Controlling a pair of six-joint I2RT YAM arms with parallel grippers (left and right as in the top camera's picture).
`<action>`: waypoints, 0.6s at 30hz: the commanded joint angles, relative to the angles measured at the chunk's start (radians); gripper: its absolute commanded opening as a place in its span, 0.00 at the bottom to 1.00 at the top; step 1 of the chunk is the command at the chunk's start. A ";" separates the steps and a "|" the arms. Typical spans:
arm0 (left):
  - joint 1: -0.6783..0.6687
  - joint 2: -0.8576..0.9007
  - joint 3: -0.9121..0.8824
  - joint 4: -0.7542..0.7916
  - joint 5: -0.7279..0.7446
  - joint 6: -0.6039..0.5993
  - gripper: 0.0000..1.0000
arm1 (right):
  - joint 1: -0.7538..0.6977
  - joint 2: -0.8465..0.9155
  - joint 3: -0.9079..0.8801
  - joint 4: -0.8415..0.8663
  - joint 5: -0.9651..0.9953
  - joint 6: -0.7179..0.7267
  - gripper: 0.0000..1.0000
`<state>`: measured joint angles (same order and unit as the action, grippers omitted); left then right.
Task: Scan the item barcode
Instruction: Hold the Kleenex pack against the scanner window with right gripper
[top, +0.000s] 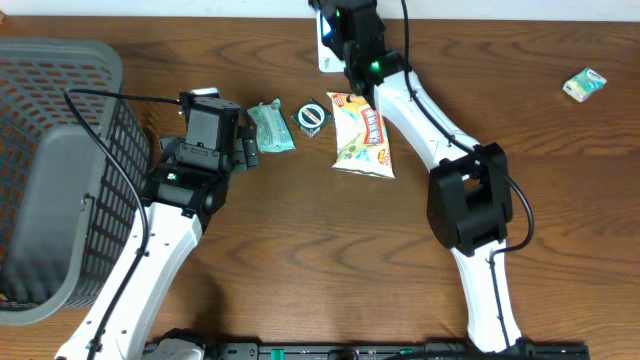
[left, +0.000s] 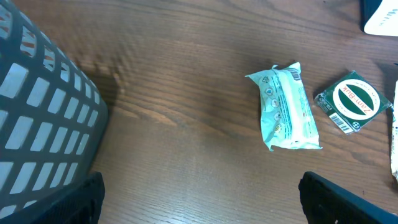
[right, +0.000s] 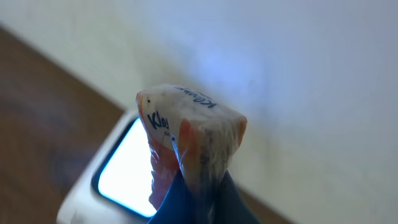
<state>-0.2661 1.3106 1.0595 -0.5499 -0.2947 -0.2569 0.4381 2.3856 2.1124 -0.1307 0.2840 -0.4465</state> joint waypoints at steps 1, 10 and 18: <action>0.003 -0.006 0.003 0.000 -0.017 0.013 0.98 | -0.008 0.071 0.088 -0.031 -0.027 -0.003 0.01; 0.003 -0.006 0.003 0.000 -0.017 0.013 0.98 | -0.013 0.117 0.134 -0.100 -0.021 -0.047 0.01; 0.003 -0.006 0.003 0.000 -0.017 0.013 0.98 | -0.018 0.116 0.174 -0.196 0.005 -0.101 0.01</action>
<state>-0.2661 1.3109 1.0595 -0.5499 -0.2947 -0.2569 0.4290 2.5092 2.2448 -0.3164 0.2707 -0.5240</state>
